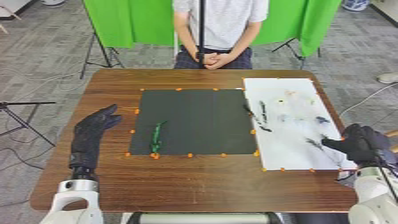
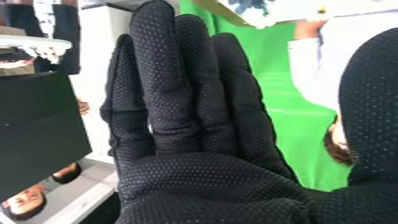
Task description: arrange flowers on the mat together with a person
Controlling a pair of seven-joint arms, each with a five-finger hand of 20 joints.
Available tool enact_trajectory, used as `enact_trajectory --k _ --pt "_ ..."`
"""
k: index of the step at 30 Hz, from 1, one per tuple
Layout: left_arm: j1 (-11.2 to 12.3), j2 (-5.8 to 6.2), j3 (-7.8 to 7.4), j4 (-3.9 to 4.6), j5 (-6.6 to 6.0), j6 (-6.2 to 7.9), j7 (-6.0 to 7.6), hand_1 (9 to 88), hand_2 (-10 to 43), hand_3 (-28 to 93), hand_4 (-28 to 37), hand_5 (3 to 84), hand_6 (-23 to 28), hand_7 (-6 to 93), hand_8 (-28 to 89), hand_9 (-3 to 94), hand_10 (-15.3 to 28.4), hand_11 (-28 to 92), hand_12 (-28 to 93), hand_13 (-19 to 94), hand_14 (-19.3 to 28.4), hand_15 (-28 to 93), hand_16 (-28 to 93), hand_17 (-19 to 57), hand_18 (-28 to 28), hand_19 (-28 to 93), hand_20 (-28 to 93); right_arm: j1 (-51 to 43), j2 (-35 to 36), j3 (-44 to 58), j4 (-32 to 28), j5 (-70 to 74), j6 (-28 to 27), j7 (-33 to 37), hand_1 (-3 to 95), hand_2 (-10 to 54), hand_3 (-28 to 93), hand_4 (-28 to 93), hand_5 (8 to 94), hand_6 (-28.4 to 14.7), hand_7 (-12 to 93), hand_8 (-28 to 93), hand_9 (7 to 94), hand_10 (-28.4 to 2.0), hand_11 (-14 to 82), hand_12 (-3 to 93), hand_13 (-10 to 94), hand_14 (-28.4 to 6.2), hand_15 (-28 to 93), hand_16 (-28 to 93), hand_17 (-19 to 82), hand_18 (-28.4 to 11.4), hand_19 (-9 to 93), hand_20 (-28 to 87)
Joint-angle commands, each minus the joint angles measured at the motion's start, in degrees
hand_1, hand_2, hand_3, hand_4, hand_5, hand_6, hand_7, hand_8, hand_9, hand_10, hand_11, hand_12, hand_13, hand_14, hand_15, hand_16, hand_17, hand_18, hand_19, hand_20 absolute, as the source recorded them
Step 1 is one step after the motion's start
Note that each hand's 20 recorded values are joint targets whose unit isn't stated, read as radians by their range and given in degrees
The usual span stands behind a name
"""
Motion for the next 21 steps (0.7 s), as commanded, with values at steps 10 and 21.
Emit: enact_trajectory --k 10,21 --pt "0.67 -0.15 -0.29 -0.20 0.23 0.02 -1.03 27.3 3.7 66 -20.5 50.3 3.3 15.3 -7 51.5 15.1 23 14 40 17.9 22 -1 9.4 11.5 9 17 -1.25 1.96 -4.10 5.56 -3.69 3.21 4.81 34.9 -9.5 67 -28 70.2 -1.4 17 -8 76.2 -13.8 24.2 24.1 70 -12.1 63 27 30 -20.7 59 43" --pt "0.46 -0.14 -0.19 -0.11 0.26 -0.15 -1.31 27.3 3.7 66 -20.4 50.4 3.4 15.2 -7 51.5 15.1 23 14 40 17.9 22 -1 9.4 11.5 9 17 -0.27 2.71 -7.02 7.81 -3.83 10.82 4.72 85.3 -9.5 -27 27 83.4 1.4 20 9 91.5 -8.3 20.3 34.2 81 -6.8 66 29 35 -18.2 57 42"
